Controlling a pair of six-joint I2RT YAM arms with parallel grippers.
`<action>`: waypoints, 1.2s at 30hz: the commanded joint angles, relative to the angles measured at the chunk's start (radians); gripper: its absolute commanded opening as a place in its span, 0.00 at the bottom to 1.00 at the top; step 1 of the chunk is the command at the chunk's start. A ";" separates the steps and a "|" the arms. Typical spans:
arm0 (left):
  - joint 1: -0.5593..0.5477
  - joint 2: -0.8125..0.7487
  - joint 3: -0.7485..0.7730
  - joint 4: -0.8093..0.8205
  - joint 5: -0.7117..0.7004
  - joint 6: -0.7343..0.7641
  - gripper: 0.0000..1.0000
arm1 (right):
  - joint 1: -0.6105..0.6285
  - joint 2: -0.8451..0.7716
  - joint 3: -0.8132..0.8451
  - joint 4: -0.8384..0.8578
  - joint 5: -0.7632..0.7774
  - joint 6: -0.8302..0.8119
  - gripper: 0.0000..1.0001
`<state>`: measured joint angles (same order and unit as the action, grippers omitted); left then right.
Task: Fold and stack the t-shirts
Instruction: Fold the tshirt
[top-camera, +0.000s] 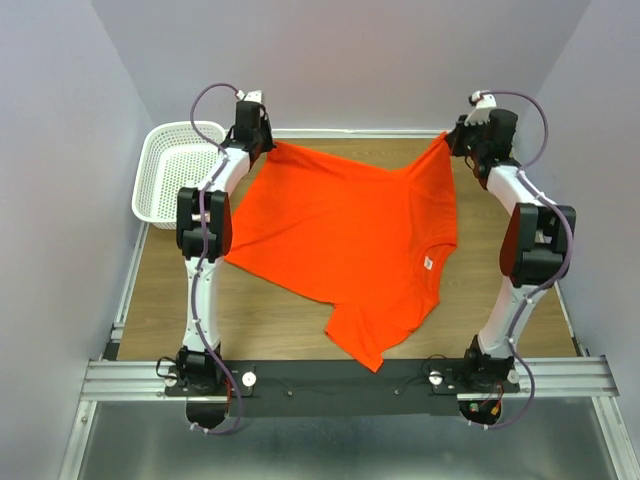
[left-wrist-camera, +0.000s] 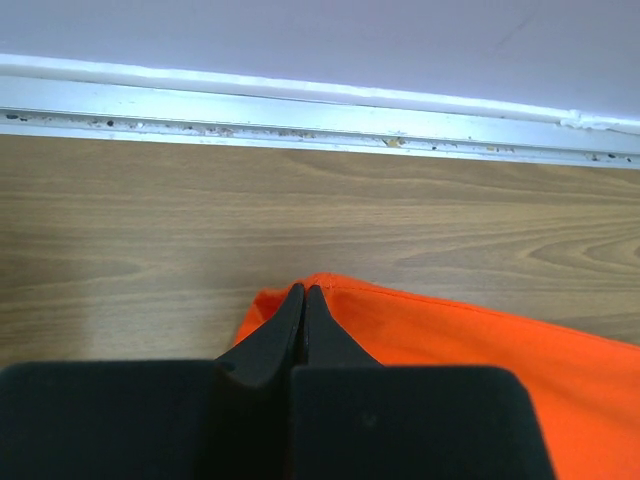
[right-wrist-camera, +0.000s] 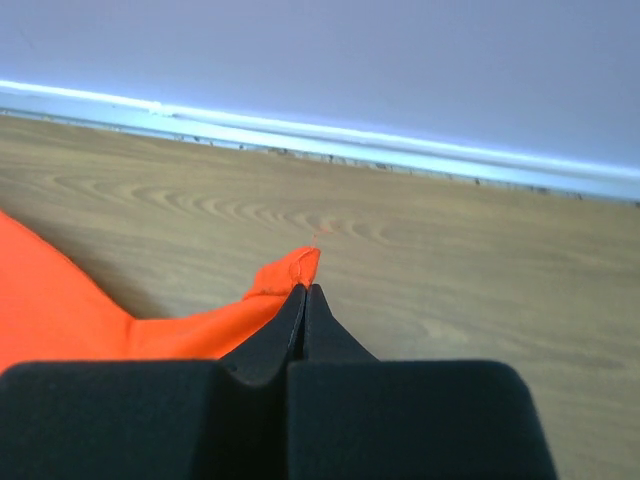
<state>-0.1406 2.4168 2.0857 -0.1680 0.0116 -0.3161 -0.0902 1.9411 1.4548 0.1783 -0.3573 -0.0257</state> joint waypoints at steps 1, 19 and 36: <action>0.025 0.013 0.024 -0.013 -0.004 -0.011 0.00 | 0.053 0.106 0.140 -0.010 0.087 0.001 0.01; 0.064 0.057 0.080 0.004 -0.004 0.002 0.00 | 0.176 0.490 0.682 -0.175 0.231 -0.003 0.01; 0.108 0.050 0.040 -0.008 0.023 -0.035 0.00 | 0.165 0.084 0.161 -0.074 0.187 -0.066 0.01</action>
<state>-0.0410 2.4584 2.1342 -0.1699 0.0082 -0.3496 0.0811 2.1208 1.7222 0.0338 -0.1497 -0.0711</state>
